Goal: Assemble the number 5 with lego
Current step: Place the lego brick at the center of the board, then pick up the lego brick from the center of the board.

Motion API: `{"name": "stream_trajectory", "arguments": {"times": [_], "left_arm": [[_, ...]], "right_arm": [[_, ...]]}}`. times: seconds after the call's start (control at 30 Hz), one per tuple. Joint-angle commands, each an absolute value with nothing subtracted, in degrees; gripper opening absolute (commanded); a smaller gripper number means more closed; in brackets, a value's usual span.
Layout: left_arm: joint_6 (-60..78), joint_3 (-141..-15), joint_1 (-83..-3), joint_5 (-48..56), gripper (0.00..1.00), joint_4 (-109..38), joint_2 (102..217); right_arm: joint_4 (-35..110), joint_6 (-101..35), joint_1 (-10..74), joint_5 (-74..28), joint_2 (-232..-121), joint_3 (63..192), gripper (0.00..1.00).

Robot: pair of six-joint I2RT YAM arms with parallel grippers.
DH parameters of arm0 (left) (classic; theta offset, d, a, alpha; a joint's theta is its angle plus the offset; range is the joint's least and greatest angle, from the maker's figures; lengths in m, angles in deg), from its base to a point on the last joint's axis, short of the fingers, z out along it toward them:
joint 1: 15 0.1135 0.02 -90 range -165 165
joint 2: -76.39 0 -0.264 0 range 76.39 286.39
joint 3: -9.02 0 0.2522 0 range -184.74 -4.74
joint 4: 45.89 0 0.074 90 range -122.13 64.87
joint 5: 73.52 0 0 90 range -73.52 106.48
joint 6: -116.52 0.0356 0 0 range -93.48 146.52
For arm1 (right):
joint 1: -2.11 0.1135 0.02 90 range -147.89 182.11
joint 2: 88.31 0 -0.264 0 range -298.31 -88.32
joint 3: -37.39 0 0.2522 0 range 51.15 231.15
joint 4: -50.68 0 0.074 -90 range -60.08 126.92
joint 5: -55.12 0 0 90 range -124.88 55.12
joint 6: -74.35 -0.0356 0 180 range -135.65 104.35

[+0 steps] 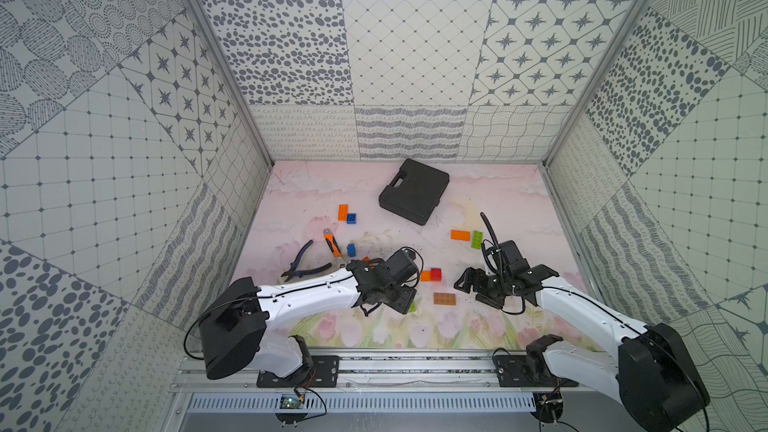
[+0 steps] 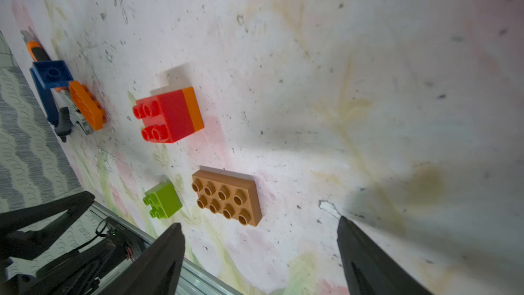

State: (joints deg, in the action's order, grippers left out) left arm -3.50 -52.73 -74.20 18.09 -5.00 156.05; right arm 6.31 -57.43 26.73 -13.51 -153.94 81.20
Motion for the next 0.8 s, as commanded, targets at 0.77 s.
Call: {"name": "stream_trajectory", "arguments": {"times": [0.77], "left_arm": [[-36.78,-65.34,-76.3,18.55,0.65,9.37,171.47]], "right_arm": [[12.08,-58.36,34.37,-15.12,-164.0,85.6,0.69]]}}
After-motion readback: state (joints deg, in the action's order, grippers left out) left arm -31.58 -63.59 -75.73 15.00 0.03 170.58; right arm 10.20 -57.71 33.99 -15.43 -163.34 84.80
